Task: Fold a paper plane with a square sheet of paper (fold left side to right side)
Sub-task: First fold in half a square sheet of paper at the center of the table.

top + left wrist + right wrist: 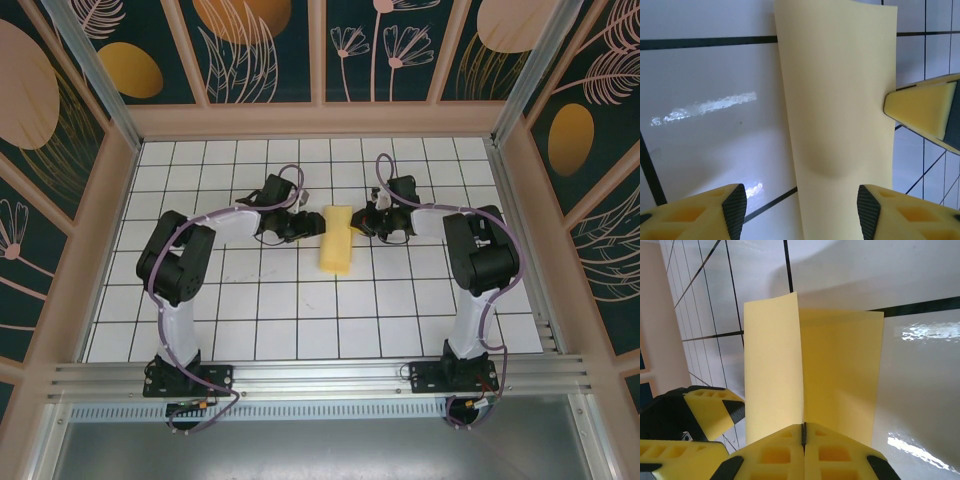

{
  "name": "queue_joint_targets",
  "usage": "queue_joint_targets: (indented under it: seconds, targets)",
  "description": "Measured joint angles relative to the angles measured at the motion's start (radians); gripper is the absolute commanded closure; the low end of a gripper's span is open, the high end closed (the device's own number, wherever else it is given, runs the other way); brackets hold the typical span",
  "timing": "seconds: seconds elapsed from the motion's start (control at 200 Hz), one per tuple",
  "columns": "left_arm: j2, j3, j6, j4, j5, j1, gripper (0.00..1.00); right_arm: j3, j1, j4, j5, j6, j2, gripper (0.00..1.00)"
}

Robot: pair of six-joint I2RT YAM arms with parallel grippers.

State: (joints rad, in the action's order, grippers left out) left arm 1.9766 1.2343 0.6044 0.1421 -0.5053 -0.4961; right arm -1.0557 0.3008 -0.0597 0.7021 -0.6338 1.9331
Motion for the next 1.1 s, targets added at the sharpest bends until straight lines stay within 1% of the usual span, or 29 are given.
queue_joint_targets:
  seconds: [0.235,0.621,0.776,0.906,0.926,0.956,1.016,1.096]
  targets:
    - [0.048,0.044,0.015,0.008,0.018,-0.011,0.39,0.005,0.0,-0.002,-0.011,0.0,0.0,0.93]
    - [0.095,0.099,0.033,0.04,0.048,-0.045,0.47,0.013,0.003,-0.003,-0.029,0.001,0.0,0.91]
    - [0.1,0.105,0.033,0.05,0.064,-0.048,0.5,0.021,0.007,-0.002,-0.029,0.002,0.0,0.88]
    - [0.103,0.109,0.033,0.061,0.072,-0.048,0.51,0.023,0.008,0.002,-0.037,0.01,0.0,0.81]
    - [0.104,0.111,0.033,0.062,0.072,-0.048,0.51,0.023,0.008,0.004,-0.042,0.013,0.0,0.8]
    - [0.106,0.113,0.032,0.064,0.073,-0.048,0.51,0.023,0.008,0.01,-0.05,0.018,0.0,0.74]
    - [0.108,0.117,0.032,0.069,0.073,-0.048,0.51,0.023,0.008,0.022,-0.066,0.027,0.0,0.67]
    - [0.11,0.121,0.032,0.073,0.074,-0.049,0.51,0.023,0.005,0.035,-0.086,0.038,-0.005,0.64]
